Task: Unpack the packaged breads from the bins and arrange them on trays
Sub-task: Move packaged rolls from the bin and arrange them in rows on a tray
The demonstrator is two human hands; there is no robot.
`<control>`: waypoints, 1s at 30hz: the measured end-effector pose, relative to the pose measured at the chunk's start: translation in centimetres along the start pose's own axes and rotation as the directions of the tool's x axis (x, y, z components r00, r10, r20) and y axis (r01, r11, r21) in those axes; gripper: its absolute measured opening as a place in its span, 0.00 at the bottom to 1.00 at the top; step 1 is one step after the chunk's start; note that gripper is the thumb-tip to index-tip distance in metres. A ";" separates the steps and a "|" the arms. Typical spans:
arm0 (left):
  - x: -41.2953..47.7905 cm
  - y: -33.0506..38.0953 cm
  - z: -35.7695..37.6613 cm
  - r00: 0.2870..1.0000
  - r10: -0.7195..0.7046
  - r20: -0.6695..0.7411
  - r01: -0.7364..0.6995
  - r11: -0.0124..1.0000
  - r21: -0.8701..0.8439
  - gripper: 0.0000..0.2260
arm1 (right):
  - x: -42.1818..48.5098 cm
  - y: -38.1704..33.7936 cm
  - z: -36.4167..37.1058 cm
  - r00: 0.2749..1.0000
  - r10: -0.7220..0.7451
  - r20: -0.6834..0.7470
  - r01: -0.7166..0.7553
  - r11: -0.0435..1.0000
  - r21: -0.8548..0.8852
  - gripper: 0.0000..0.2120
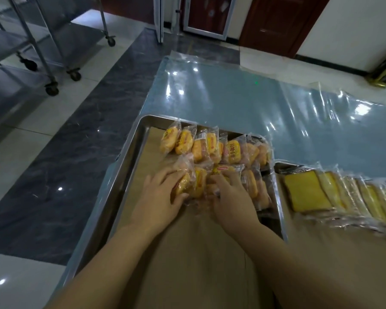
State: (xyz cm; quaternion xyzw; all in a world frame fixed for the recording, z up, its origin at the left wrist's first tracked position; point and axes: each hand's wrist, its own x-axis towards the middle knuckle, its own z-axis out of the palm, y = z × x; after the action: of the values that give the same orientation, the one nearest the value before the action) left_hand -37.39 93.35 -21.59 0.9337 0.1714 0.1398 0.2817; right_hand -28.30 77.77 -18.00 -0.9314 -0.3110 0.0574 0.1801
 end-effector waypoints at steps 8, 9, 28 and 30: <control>2.4 -0.1 -0.1 1.000 -0.010 0.018 0.009 0.999 0.035 0.26 | 2.3 -0.8 -0.4 0.992 0.117 0.056 -0.118 0.993 0.018 0.21; 2.1 -0.1 -0.4 1.000 -0.007 0.021 0.006 0.999 0.038 0.26 | 2.2 -0.9 -0.6 0.992 0.116 0.048 -0.117 0.993 0.011 0.21; -8.4 15.5 -3.5 0.978 0.207 0.016 -0.207 0.971 0.119 0.16 | -14.4 9.2 -14.6 0.982 0.174 -0.074 -0.174 0.985 0.001 0.09; -10.0 18.9 -2.6 0.969 0.246 0.027 -0.248 0.960 0.134 0.16 | -17.2 11.7 -16.3 0.979 0.193 -0.062 -0.193 0.981 0.010 0.10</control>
State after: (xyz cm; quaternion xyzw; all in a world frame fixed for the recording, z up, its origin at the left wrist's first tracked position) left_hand -42.75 75.76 -10.31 0.9654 0.0613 0.1572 0.1987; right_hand -31.95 53.86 -7.33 -0.9582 -0.2133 0.0460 0.1850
